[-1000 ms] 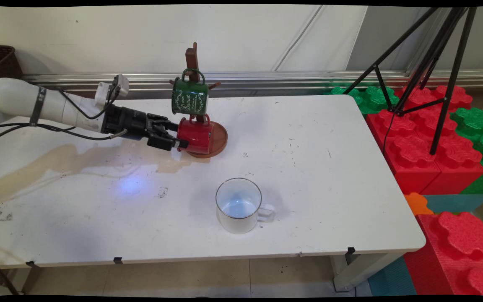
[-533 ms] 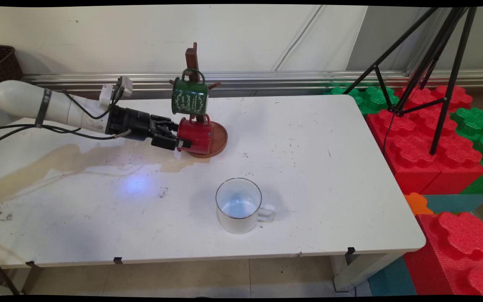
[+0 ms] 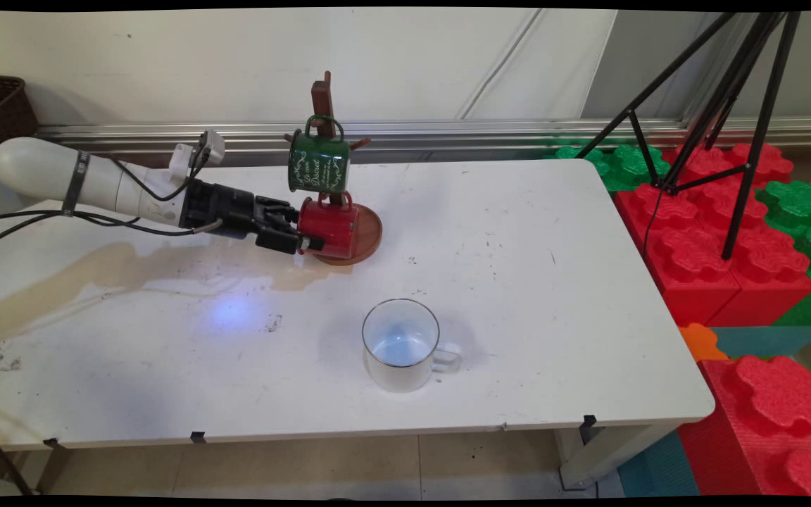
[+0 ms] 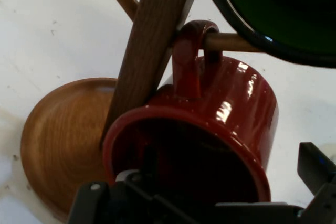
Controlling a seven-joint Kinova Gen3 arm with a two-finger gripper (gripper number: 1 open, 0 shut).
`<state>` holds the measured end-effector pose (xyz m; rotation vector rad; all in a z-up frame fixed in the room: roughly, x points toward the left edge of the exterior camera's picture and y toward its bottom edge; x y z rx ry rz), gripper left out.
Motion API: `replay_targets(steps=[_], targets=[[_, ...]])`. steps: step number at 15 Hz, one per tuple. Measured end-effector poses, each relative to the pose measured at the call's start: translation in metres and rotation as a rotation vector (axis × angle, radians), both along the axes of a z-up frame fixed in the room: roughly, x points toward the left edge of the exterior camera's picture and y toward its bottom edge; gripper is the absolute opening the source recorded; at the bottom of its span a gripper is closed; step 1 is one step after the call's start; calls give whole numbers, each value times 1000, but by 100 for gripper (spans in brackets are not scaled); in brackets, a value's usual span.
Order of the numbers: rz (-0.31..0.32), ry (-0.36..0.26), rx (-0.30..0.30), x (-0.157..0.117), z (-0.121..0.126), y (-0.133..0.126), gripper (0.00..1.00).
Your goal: Pick up the red mug from the rack
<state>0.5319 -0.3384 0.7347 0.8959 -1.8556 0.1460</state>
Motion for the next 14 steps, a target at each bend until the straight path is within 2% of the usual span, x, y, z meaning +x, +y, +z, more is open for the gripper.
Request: replay_targets(steps=[9,10,14], targets=[[-9,28,14,-2,-1,0,100],[-11,32,15,-2,-1,1,0],[-21,53,31,-3,0,4,0]])
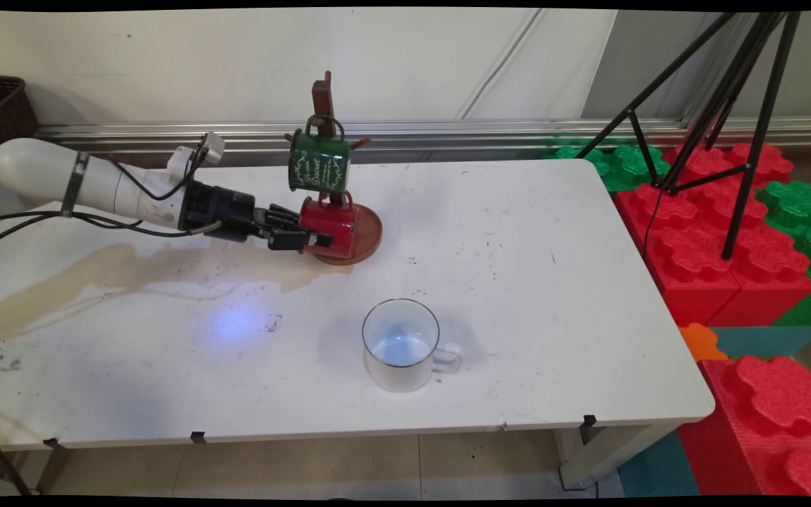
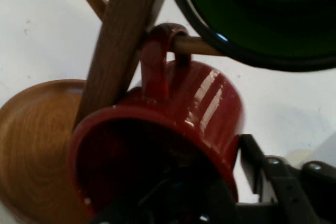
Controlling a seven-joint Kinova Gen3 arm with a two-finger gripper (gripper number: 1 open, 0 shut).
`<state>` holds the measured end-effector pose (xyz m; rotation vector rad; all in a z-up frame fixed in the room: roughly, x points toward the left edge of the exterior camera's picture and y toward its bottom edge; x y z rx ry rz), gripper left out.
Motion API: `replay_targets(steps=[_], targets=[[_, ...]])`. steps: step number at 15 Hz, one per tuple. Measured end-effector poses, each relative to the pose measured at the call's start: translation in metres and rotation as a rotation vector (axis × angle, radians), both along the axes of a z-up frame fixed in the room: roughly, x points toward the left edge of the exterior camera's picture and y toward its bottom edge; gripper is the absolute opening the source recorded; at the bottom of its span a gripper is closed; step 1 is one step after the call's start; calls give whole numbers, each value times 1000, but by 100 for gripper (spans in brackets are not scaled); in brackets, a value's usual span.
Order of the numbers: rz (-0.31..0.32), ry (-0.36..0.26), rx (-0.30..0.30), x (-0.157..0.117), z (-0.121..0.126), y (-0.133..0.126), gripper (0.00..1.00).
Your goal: Pick up the red mug from the rack, then place the picked object on the table
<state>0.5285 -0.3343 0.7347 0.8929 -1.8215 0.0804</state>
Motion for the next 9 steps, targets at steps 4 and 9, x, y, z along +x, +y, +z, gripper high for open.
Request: replay_targets(steps=[4,9], targets=[[-12,18,17,-1,1,4,0],[-30,46,40,-3,4,10,0]])
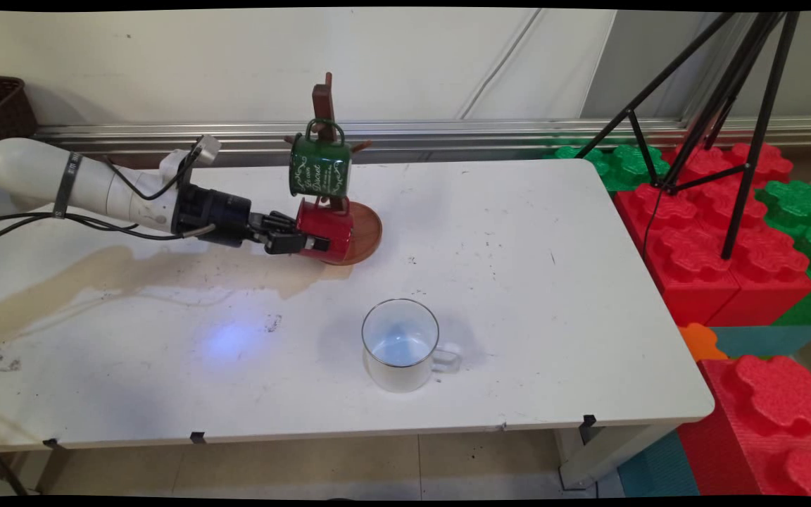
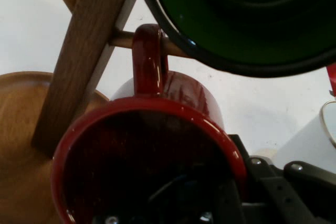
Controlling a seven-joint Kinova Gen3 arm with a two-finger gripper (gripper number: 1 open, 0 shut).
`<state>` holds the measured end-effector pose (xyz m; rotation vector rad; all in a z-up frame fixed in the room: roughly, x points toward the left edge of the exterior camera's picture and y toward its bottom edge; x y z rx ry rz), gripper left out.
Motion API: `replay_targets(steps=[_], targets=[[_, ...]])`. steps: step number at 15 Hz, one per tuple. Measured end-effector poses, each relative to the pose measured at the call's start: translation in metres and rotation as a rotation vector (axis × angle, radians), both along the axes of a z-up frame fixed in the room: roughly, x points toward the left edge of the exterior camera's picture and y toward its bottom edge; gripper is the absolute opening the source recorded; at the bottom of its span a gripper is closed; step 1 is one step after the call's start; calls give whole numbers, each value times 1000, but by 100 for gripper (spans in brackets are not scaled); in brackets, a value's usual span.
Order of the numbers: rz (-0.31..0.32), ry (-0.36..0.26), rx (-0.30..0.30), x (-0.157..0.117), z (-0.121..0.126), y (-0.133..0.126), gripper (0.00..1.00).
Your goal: Place the picked object on the table
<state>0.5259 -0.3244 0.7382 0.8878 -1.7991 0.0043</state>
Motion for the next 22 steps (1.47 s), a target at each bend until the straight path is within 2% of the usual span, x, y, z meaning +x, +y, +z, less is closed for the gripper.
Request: replay_targets(steps=[12,22], targets=[[-41,48,11,-6,10,11,0],[-103,47,13,-4,21,33,0]])
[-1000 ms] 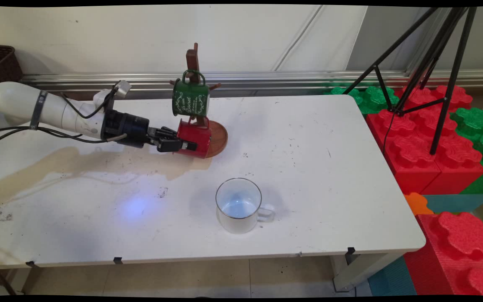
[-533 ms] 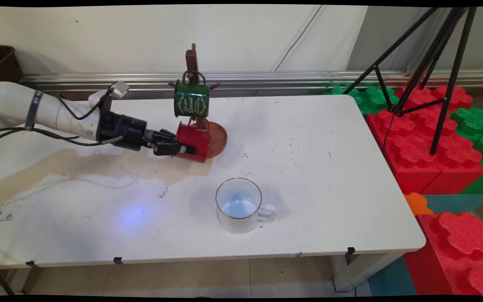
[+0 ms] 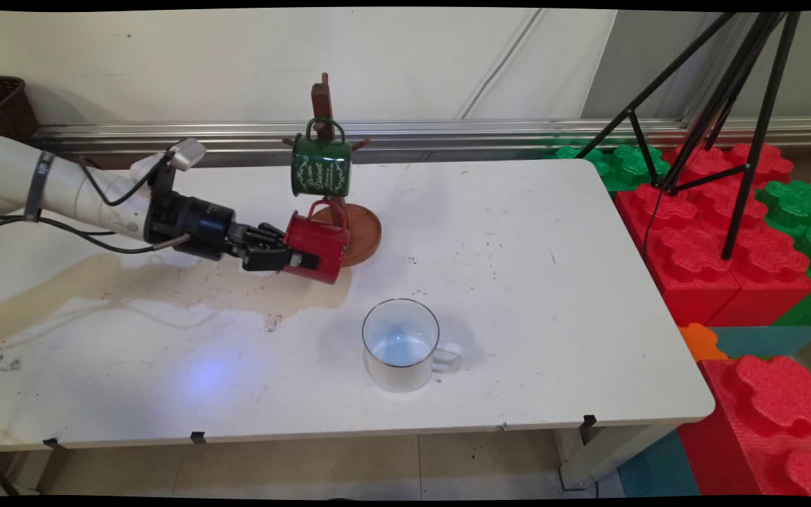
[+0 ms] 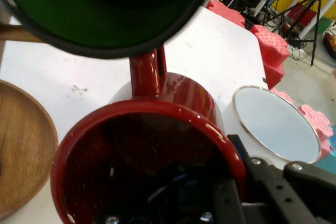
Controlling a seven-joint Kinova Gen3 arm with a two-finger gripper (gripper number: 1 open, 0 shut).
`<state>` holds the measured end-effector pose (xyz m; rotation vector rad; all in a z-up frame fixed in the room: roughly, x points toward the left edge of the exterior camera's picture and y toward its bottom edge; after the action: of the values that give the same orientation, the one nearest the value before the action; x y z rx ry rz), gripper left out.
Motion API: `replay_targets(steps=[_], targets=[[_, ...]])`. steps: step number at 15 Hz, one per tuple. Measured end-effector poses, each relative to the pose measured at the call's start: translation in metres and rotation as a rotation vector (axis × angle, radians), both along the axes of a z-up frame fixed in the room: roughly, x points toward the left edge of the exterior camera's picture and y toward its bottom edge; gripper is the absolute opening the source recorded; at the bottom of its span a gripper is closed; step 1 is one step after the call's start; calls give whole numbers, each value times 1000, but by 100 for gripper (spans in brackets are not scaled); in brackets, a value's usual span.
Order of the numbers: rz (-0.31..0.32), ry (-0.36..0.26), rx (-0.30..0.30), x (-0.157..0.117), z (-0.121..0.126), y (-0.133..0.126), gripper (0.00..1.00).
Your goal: Place the picked object on the table
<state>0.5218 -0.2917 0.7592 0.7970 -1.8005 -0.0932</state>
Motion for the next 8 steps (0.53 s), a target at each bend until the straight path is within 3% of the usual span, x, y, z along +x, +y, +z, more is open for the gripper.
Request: replay_targets(steps=[8], targets=[[-53,-78,-49,27,21,18,0]])
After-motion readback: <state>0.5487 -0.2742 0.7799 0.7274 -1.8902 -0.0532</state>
